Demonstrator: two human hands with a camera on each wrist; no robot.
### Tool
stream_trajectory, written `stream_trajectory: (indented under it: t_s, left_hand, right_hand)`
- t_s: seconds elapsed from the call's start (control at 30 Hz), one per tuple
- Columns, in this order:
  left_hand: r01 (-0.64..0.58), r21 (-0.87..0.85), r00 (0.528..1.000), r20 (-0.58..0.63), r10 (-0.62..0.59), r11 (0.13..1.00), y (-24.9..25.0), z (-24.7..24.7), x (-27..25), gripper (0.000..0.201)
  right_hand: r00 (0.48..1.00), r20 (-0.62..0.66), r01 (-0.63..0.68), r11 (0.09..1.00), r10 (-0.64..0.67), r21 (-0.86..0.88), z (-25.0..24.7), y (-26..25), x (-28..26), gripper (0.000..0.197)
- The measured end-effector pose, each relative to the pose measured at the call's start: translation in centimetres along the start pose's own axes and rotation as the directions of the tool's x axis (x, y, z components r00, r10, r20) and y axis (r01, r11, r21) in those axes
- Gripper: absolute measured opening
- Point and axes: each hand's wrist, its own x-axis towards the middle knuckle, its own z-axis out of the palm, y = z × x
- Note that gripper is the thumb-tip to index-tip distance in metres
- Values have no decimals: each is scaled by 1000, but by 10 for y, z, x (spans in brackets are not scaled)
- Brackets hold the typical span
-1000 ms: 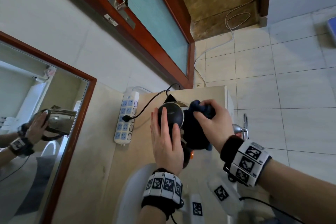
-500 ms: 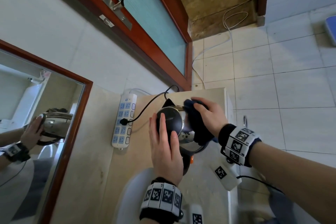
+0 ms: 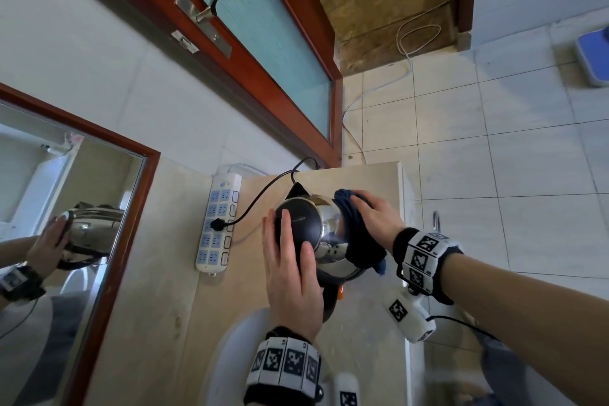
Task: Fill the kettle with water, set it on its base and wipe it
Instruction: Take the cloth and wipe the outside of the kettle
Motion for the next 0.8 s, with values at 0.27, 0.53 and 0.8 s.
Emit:
stream_trajectory:
  t_s: [0.27, 0.53, 0.8]
  left_hand:
    - [-139, 124, 975, 191, 114, 982, -14, -15, 6, 57]
    - [230, 31, 944, -250, -216, 973, -1, 2, -21, 47]
    - [718, -374, 453, -389, -803, 586, 25, 17, -8, 29]
  right_hand:
    - [947, 144, 282, 958, -287, 53, 9, -56, -8, 26]
    - [999, 5, -35, 983, 37, -182, 2, -19, 15, 23]
    - [973, 61, 223, 975, -222, -15, 14, -75, 21, 23]
